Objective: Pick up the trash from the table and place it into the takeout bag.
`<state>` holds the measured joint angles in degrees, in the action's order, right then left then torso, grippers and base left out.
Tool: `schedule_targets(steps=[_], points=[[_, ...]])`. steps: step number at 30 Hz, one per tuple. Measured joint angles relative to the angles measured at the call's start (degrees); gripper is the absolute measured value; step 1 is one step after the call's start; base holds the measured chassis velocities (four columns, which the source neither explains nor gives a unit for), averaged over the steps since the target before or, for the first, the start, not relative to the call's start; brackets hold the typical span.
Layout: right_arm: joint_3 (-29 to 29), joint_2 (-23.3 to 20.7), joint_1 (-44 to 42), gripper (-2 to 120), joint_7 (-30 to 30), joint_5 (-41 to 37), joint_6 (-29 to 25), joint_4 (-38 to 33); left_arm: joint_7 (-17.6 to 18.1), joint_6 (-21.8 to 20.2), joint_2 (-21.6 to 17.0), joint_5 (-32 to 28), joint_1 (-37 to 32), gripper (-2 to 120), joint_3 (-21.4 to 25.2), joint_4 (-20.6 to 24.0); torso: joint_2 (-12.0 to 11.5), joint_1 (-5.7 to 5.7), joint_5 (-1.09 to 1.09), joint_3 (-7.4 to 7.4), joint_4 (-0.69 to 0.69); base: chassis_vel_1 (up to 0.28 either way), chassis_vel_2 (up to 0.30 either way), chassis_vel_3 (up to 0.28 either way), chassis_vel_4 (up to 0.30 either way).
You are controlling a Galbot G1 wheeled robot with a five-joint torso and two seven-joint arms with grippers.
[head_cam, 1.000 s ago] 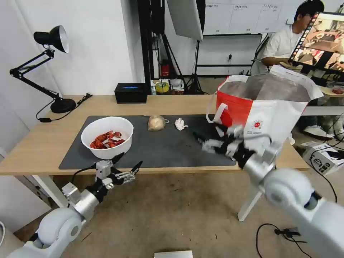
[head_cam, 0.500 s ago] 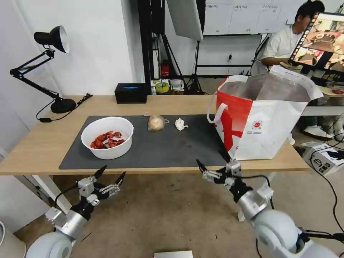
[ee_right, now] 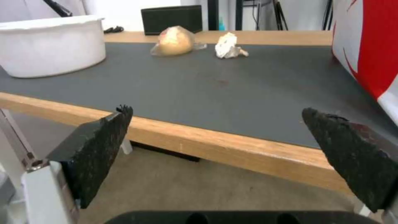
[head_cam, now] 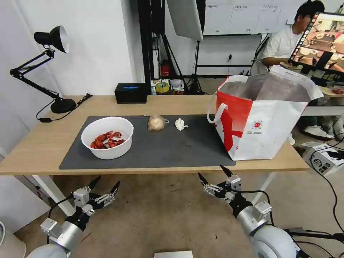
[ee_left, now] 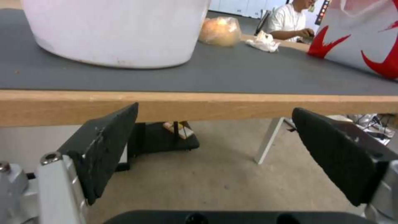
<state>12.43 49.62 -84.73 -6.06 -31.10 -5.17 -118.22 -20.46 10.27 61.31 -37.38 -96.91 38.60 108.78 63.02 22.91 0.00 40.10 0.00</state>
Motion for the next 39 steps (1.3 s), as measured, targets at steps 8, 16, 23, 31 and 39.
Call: schedule_targets(steps=[8,16,23,31,39], points=[[-0.21,0.27,0.06,100,-0.01,-0.01,0.38,0.19,-0.01,0.37,0.08,0.55,0.60,100,-0.71,-0.18,0.00,0.00,0.00,0.00,0.00,0.000,0.000,0.000,0.000],[-0.44,0.46,0.19,100,0.00,0.06,0.83,0.31,-0.02,0.69,-0.04,0.52,1.39,100,-1.35,-0.45,0.00,0.00,0.00,0.00,0.00,0.000,0.000,0.000,0.000],[-2.68,-0.29,5.64,100,-0.25,-2.49,3.26,-0.68,0.04,0.97,-0.35,0.39,1.83,100,-1.73,0.05,0.00,0.01,0.00,0.00,0.00,0.000,0.000,0.000,0.000],[-9.20,-3.62,16.23,100,-0.72,-9.06,5.26,0.06,0.09,0.99,-0.39,0.55,2.16,100,-2.05,1.60,0.00,0.01,0.00,0.00,-0.01,0.000,0.000,0.000,0.000],[-20.05,-2.84,32.14,100,-6.01,-12.62,7.62,4.82,0.50,-0.48,0.00,1.14,2.39,100,-2.09,2.21,-0.01,0.01,-0.01,0.01,0.02,0.000,0.000,0.000,0.000]])
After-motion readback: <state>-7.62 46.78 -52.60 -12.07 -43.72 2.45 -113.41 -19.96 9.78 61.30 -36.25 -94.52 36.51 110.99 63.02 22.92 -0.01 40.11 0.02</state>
